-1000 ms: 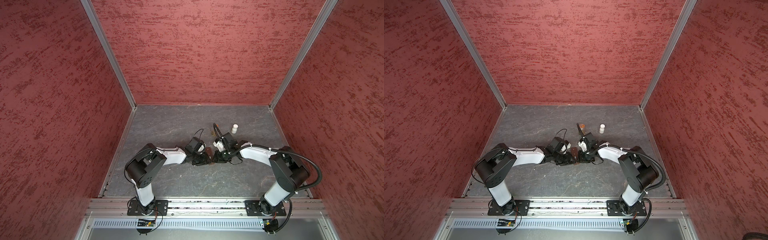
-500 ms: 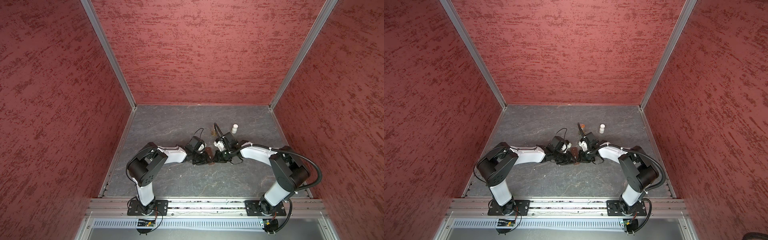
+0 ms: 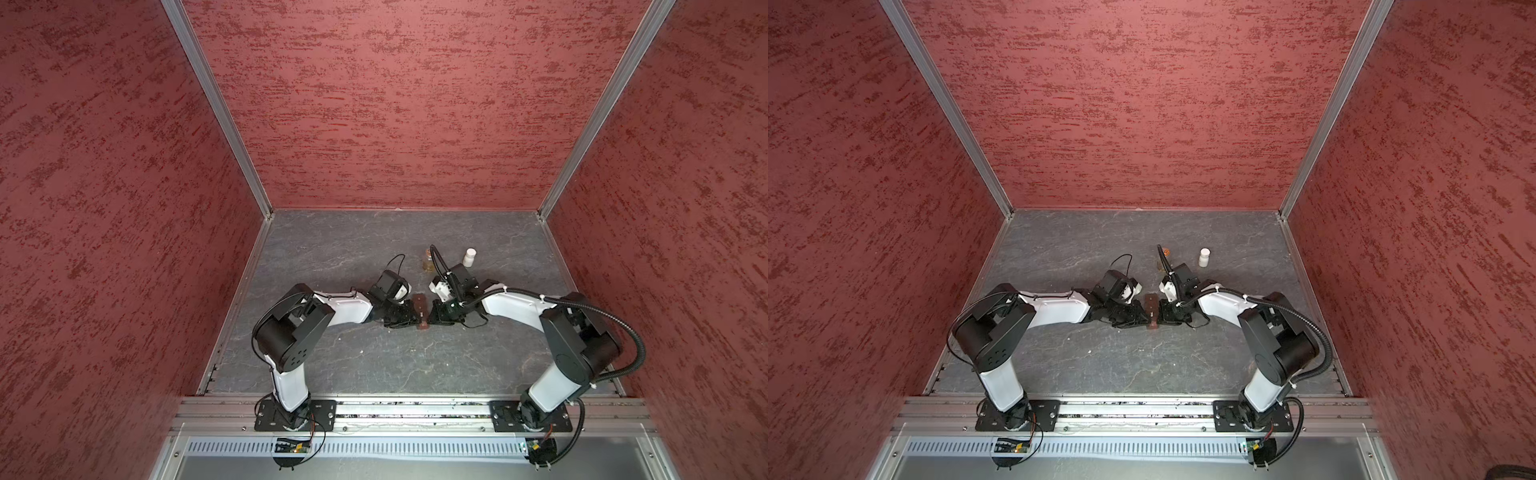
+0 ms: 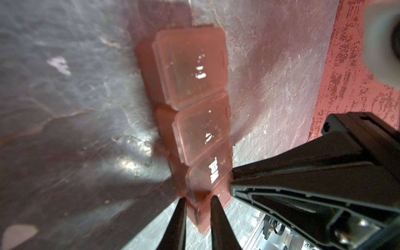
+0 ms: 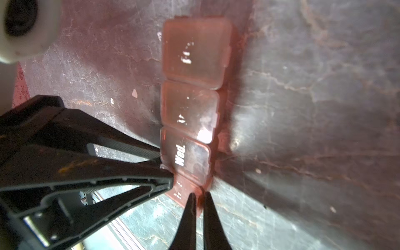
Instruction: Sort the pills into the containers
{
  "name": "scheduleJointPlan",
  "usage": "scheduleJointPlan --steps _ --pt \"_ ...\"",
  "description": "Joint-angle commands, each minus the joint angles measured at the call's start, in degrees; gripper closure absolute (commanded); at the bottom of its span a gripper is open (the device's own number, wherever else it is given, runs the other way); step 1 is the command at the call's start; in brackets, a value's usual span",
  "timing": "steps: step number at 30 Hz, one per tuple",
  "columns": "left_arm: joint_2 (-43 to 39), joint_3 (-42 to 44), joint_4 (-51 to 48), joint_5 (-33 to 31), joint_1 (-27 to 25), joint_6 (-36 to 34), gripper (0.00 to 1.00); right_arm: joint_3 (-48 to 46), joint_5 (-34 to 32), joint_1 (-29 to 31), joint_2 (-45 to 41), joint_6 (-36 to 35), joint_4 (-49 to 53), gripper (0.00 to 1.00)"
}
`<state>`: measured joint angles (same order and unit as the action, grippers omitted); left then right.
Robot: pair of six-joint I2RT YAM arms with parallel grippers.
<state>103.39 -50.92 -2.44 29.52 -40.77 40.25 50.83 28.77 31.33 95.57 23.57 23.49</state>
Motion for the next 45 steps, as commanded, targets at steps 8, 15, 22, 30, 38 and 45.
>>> scheduleJointPlan --steps 8,15,22,30,38,45 --pt "0.8 0.6 -1.8 -3.9 -1.4 -1.5 0.74 0.4 -6.0 1.8 -0.7 0.0 4.1 0.78" --pt "-6.2 -1.1 -6.0 -6.2 0.5 -3.8 0.58 5.0 -12.8 1.7 -6.6 1.8 9.4 0.67" --pt "-16.1 2.1 -8.9 -10.9 3.0 -5.3 0.46 8.1 -19.4 2.1 -8.9 6.8 15.0 0.61" --pt "-29.6 11.8 -9.1 -14.4 9.3 -5.4 0.32 14.3 -27.2 7.2 -3.5 16.3 18.4 0.52" --pt "-34.5 16.2 -9.5 -12.8 14.0 -6.8 0.26 21.6 -31.8 11.7 4.6 22.1 21.1 0.43" --pt "-36.3 19.1 -7.9 -12.0 15.3 -6.5 0.24 25.4 -33.4 13.0 10.2 24.5 23.7 0.35"
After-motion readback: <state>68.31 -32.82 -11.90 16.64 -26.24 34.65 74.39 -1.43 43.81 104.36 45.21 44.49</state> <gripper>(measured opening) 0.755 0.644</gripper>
